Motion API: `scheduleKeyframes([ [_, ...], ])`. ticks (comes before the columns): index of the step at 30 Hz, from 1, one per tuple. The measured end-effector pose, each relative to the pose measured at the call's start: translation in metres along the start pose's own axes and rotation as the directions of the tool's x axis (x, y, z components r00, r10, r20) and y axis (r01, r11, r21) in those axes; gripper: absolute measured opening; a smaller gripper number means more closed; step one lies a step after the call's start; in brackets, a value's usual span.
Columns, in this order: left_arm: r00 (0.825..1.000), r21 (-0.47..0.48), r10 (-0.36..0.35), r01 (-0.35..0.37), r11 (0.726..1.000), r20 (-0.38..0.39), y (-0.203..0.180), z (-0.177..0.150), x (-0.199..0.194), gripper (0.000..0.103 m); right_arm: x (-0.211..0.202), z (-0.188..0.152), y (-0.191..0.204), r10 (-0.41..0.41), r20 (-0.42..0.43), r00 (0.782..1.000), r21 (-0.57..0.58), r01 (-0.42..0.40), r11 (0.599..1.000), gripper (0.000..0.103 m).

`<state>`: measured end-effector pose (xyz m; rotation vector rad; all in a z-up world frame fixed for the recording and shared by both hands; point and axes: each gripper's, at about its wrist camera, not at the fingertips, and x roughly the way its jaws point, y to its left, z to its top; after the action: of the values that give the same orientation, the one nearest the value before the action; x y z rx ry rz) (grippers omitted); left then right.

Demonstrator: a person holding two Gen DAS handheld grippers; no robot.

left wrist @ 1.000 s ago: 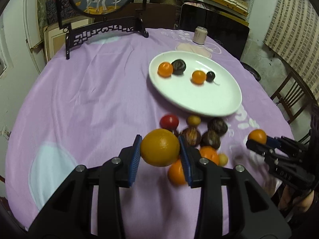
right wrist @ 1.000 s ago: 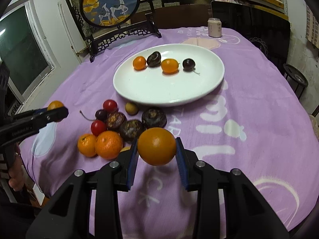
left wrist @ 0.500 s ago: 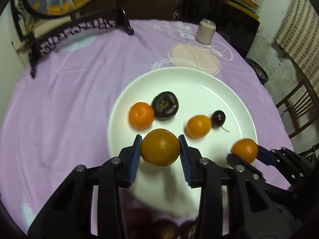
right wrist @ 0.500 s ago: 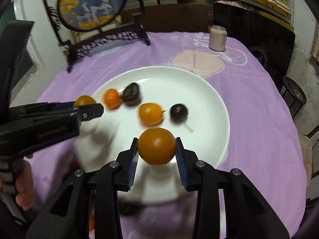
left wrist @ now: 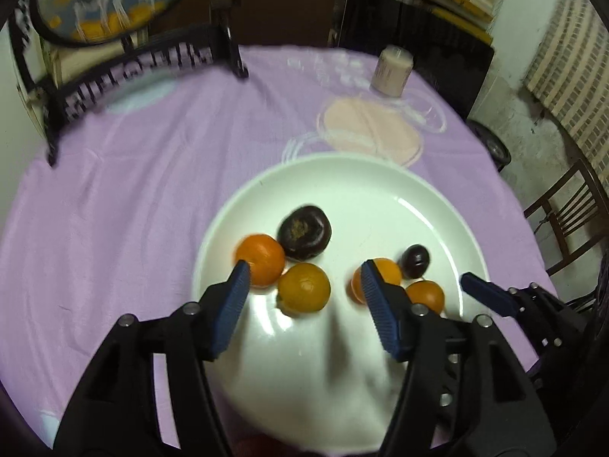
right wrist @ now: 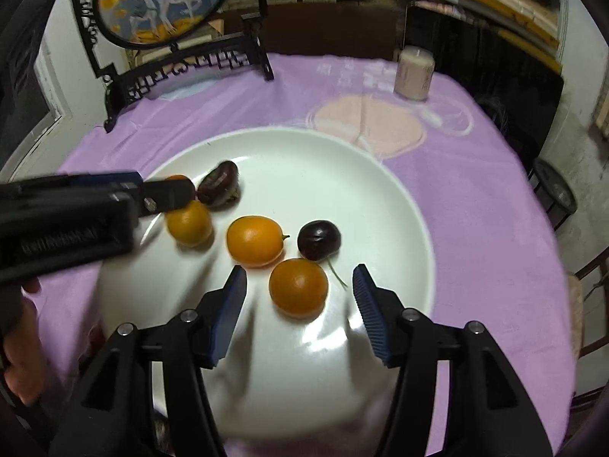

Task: Organize fruits
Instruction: 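Place both held fruits on the white plate and open both tools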

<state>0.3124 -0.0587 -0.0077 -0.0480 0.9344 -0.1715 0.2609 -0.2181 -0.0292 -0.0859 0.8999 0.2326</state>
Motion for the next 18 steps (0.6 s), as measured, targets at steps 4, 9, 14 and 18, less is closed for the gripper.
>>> scheduleKeyframes([
  [4, 0.997, 0.011, -0.012, 0.011, 1.000, 0.082, 0.006, -0.026, -0.051, 0.072, -0.045, -0.028, 0.006, 0.021, 0.041, 0.999, -0.005, -0.021, 1.000, 0.060],
  [9, 0.991, 0.026, 0.038, -0.041, 0.999, 0.126, 0.020, -0.092, -0.089, 0.078, -0.081, -0.074, 0.020, 0.067, 0.057, 0.996, 0.003, -0.067, 0.998, 0.060],
  [14, 0.993, -0.031, 0.078, -0.075, 0.997, 0.088, 0.050, -0.150, -0.100, 0.082, -0.090, -0.105, 0.034, 0.103, 0.024, 0.994, 0.022, -0.103, 0.994, 0.060],
  [18, 0.995, -0.052, 0.083, -0.080, 0.995, 0.052, 0.070, -0.182, -0.108, 0.085, -0.087, -0.125, 0.050, 0.109, -0.026, 0.994, 0.009, -0.109, 0.994, 0.060],
])
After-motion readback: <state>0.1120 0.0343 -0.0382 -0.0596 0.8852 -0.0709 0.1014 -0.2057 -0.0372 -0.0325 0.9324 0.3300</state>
